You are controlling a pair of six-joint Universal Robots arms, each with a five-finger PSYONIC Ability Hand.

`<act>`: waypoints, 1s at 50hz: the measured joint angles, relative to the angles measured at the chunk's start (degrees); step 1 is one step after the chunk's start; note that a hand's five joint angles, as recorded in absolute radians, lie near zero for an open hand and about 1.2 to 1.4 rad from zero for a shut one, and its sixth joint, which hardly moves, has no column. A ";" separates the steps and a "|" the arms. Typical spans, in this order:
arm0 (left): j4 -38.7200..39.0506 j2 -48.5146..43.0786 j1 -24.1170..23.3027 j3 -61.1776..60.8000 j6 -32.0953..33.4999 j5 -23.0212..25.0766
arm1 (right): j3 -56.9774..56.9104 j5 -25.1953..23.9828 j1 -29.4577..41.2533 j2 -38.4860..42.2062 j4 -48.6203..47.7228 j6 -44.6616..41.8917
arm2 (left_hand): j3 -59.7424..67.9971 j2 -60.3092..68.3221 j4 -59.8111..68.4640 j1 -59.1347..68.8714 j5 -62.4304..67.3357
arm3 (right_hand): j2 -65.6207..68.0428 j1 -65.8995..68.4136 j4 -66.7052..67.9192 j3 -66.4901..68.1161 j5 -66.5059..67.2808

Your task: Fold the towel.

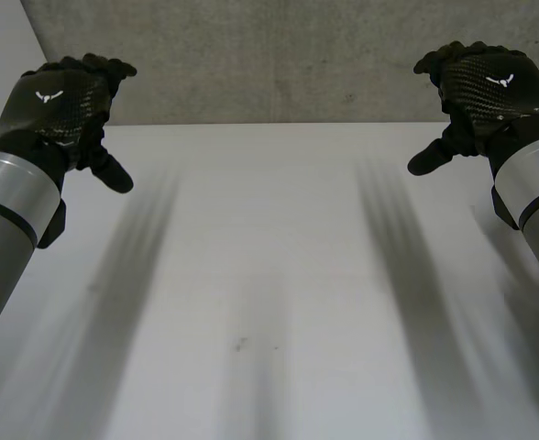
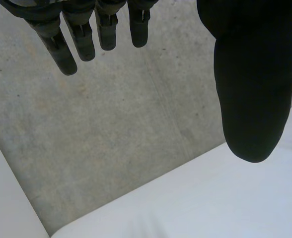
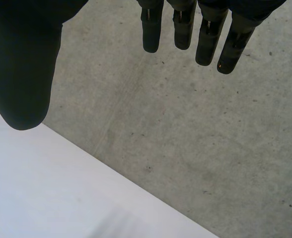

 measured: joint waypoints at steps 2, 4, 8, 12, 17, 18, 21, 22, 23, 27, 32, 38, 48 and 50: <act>0.02 0.00 0.07 -0.29 0.00 0.00 | 0.02 0.00 0.00 0.00 0.01 -0.01 | 0.00 0.00 0.00 0.00 0.00 | 0.00 0.00 0.00 0.00 0.00; 0.05 0.00 0.17 -0.69 0.00 0.00 | 0.07 0.00 0.00 -0.03 0.06 -0.04 | 0.00 0.00 0.00 0.00 0.00 | 0.00 0.00 0.00 0.00 0.00; 0.07 0.01 0.26 -1.13 -0.02 0.00 | 0.12 0.00 0.05 -0.09 0.25 -0.07 | 0.00 0.00 0.00 0.00 0.00 | 0.00 0.00 0.00 0.00 -0.06; 0.08 0.05 0.31 -1.47 -0.05 -0.03 | 0.16 -0.03 0.11 -0.15 0.47 -0.08 | 0.00 0.00 0.00 0.00 0.00 | 0.00 0.00 0.00 0.00 -0.12; 0.08 0.13 0.32 -2.02 -0.11 -0.09 | 0.31 -0.06 0.41 -0.21 0.68 -0.09 | 0.00 0.00 0.00 0.00 0.00 | 0.00 0.00 0.00 0.00 -0.13; 0.08 0.14 0.33 -2.09 -0.11 -0.08 | 0.32 -0.06 0.45 -0.22 0.69 -0.09 | 0.00 0.00 0.00 0.00 0.00 | 0.00 0.00 0.00 0.00 -0.13; 0.08 0.17 0.37 -2.44 -0.11 -0.08 | 0.35 -0.07 0.62 -0.26 0.69 -0.09 | 0.00 0.00 0.00 0.00 0.00 | 0.00 0.00 0.00 0.00 -0.13; 0.08 0.19 0.37 -2.52 -0.10 -0.07 | 0.36 -0.08 0.66 -0.27 0.69 -0.08 | 0.00 0.00 0.00 0.00 0.00 | 0.00 0.00 0.00 0.00 -0.13; 0.08 0.20 0.38 -2.57 -0.10 -0.07 | 0.36 -0.09 0.67 -0.28 0.69 -0.08 | 0.00 0.00 0.00 0.00 0.00 | 0.00 0.00 0.00 0.00 -0.13; 0.11 0.25 0.40 -2.73 -0.12 -0.07 | 0.48 -0.12 0.77 -0.37 0.69 -0.08 | 0.00 0.00 0.00 0.00 0.00 | 0.00 0.00 0.00 0.00 -0.13; 0.16 0.41 0.41 -2.69 -0.15 -0.04 | 0.58 -0.14 0.84 -0.43 0.68 -0.08 | 0.00 0.00 0.00 0.00 0.00 | 0.00 0.00 0.00 0.00 -0.13; 0.17 0.58 0.46 -2.65 -0.16 -0.03 | 0.54 -0.10 0.86 -0.50 0.67 -0.08 | 0.00 -0.01 0.00 0.00 0.00 | 0.00 0.00 0.00 0.00 -0.13; 0.18 0.64 0.44 -2.75 -0.16 -0.08 | 0.52 -0.05 0.89 -0.90 0.67 -0.08 | 0.00 -0.01 0.00 0.00 0.00 | 0.00 0.00 0.00 0.00 -0.13; 0.18 0.64 0.45 -2.76 -0.16 -0.07 | 0.54 -0.05 0.89 -0.99 0.67 -0.08 | 0.00 -0.01 0.00 0.00 0.00 | 0.00 0.00 0.00 0.00 -0.13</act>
